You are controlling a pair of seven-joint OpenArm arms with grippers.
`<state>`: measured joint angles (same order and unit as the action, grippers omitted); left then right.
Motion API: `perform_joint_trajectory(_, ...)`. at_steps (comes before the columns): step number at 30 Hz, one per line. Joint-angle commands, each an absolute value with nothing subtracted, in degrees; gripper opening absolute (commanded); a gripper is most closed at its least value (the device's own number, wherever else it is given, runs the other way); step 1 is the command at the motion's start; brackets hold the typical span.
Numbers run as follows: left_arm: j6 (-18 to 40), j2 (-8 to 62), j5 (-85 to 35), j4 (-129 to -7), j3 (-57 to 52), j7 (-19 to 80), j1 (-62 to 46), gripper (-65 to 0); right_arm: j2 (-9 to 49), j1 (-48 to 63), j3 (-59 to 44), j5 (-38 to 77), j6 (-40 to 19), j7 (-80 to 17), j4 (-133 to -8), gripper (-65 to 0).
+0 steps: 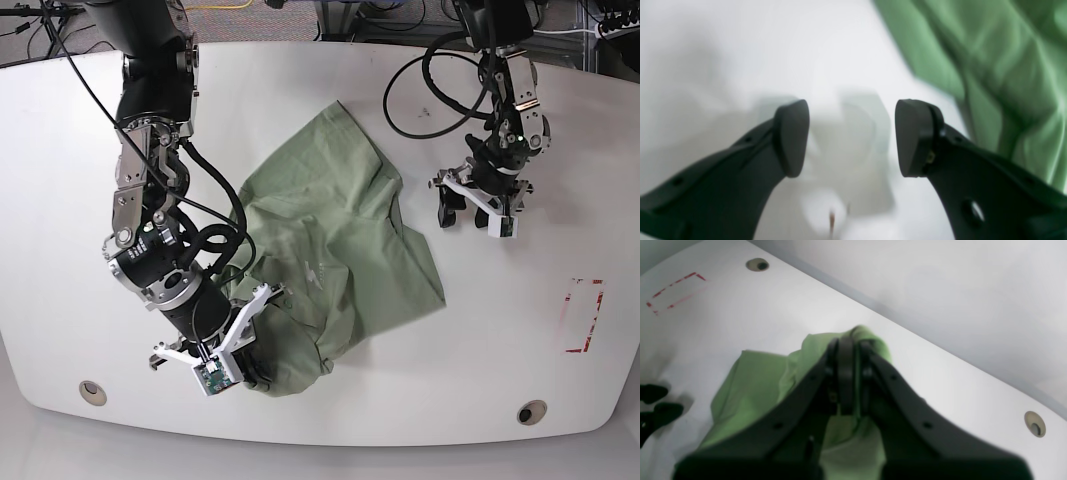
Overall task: Fold the T-shirt properly
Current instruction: 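Lift the held shoulder with the right gripper while the left gripper descends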
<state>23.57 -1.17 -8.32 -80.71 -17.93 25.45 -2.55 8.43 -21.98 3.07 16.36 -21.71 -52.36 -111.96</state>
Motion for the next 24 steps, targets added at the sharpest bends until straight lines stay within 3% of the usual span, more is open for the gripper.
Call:
perform_joint_trajectory(1, 24.0, -1.5, -9.2, -78.5, -17.3, 24.6, 0.0, -26.5, 8.6, -23.6, 2.9, 16.8, -21.8, -50.2, -113.0, -65.0)
perform_joint_trajectory(12, 24.0, -2.8, -9.5, -73.8, -10.6, 24.6, 2.9, -26.5, 8.7, -23.7, 2.9, 16.8, -22.6, -50.2, -113.1, -65.0)
perform_joint_trajectory(24, 24.0, -4.3, -9.5, -68.5, -10.2, 24.7, 6.0, -26.7, 8.8, -23.6, 2.8, 16.8, -25.4, -50.2, -114.3, -65.0)
